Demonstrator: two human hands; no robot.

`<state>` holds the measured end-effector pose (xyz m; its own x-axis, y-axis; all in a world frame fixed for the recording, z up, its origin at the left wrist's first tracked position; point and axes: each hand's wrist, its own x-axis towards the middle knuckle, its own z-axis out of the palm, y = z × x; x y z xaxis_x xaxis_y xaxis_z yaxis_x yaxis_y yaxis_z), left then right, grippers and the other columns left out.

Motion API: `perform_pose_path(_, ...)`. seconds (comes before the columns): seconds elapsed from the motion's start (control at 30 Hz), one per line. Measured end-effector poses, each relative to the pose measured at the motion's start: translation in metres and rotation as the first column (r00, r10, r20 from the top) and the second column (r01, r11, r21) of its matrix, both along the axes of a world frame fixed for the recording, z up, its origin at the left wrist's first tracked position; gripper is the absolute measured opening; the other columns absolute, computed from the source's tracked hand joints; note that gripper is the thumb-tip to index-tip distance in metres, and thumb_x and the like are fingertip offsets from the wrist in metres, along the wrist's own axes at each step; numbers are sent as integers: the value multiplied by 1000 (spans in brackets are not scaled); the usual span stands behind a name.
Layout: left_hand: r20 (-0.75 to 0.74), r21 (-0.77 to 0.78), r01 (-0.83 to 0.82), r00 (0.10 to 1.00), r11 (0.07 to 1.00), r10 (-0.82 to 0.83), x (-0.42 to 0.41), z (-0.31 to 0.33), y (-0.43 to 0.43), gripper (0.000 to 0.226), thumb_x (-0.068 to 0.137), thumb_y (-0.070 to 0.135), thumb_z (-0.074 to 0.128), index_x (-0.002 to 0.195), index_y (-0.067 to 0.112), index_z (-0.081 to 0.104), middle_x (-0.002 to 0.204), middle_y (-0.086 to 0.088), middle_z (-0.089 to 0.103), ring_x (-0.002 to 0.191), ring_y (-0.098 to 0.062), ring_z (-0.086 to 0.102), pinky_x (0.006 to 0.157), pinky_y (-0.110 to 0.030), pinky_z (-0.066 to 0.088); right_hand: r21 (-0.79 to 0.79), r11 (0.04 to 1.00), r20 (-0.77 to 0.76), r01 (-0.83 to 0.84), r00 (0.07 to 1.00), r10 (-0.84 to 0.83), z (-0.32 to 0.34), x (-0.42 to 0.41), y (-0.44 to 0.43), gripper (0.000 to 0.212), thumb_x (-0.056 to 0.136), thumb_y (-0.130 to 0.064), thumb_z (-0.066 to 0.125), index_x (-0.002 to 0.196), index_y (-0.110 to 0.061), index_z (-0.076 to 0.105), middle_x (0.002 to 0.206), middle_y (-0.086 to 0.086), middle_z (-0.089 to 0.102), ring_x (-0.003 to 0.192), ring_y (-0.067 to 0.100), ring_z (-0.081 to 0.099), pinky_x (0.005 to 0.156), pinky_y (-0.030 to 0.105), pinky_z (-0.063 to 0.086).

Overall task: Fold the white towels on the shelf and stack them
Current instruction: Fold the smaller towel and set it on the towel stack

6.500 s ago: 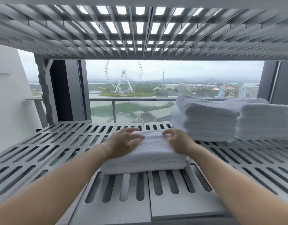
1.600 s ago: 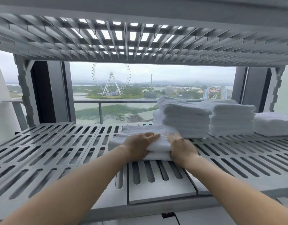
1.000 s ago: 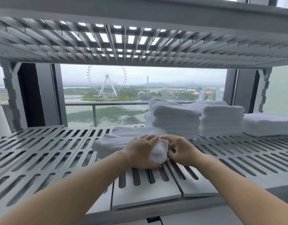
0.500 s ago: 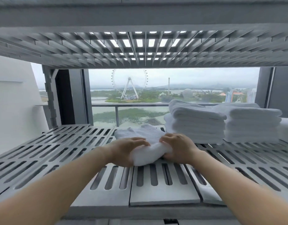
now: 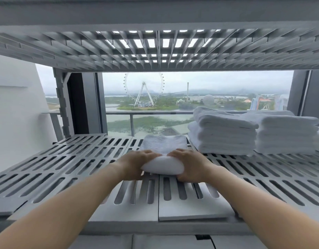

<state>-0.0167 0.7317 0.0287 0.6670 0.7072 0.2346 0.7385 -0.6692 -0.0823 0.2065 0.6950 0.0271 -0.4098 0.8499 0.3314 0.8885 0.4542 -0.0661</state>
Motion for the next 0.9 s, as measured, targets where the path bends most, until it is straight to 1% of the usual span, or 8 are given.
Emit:
perform_pose_path(0.17,-98,48,2,995,999,3,-28,-5,12,74,82,40,64,143,43,22,149,13,30,129,-16,42,106,-40,35,262,965,69,-1,997,-17,-7,-40,-9,43,71,-48,59,111,-32,56,92,0,70,84,25,66,65,27,42)
perform_pose_path(0.27,-9,49,33,999,998,-33,-36,-6,12,73,77,47,63,141,37,29,145,13,37,126,-13,44,104,-39,38,227,973,6,37,999,-40,-7,-56,-8,51,72,-54,60,117,-32,53,98,1,70,90,25,65,76,31,46)
perform_pose_path(0.4,13,135,45,999,990,-47,-27,-1,10,42,84,22,60,124,20,49,121,2,56,109,-19,57,90,-34,48,153,988,-67,21,998,-11,-9,-53,3,56,71,-44,67,118,-20,52,110,2,67,105,22,60,106,29,27)
perform_pose_path(0.6,270,-39,35,963,999,-23,-64,-6,14,46,83,2,61,126,19,58,127,0,57,114,-16,52,93,-19,36,100,984,-27,149,989,-147,-12,-15,13,50,74,-22,59,123,-20,52,126,-1,60,117,20,53,111,35,26)
perform_pose_path(0.7,328,-263,59,944,963,32,-78,-2,13,45,77,5,69,120,16,58,122,2,56,105,-11,55,88,-12,39,105,981,-47,165,986,-161,-12,-20,14,41,75,-24,59,116,-22,61,118,-1,65,109,20,58,98,31,40)
perform_pose_path(0.73,332,-334,82,942,939,36,-80,-1,12,44,77,7,70,118,17,56,121,3,55,102,-10,54,85,-10,39,121,979,-30,162,987,-159,-12,-25,13,36,75,-26,59,110,-23,64,111,-1,67,105,21,60,92,30,44)
perform_pose_path(0.8,220,-309,38,975,950,32,-83,6,14,52,77,5,66,122,25,51,126,4,53,107,-10,51,88,-8,34,173,972,21,160,986,-166,-11,-32,10,28,74,-31,58,101,-26,66,101,-4,68,98,20,62,84,26,44)
perform_pose_path(0.9,202,-437,-20,972,899,120,-87,22,13,51,86,4,52,126,36,50,132,-2,52,104,-16,54,87,-21,47,211,969,23,127,991,-135,-7,-39,0,28,70,-37,62,96,-31,69,100,-9,67,96,16,61,82,25,46)
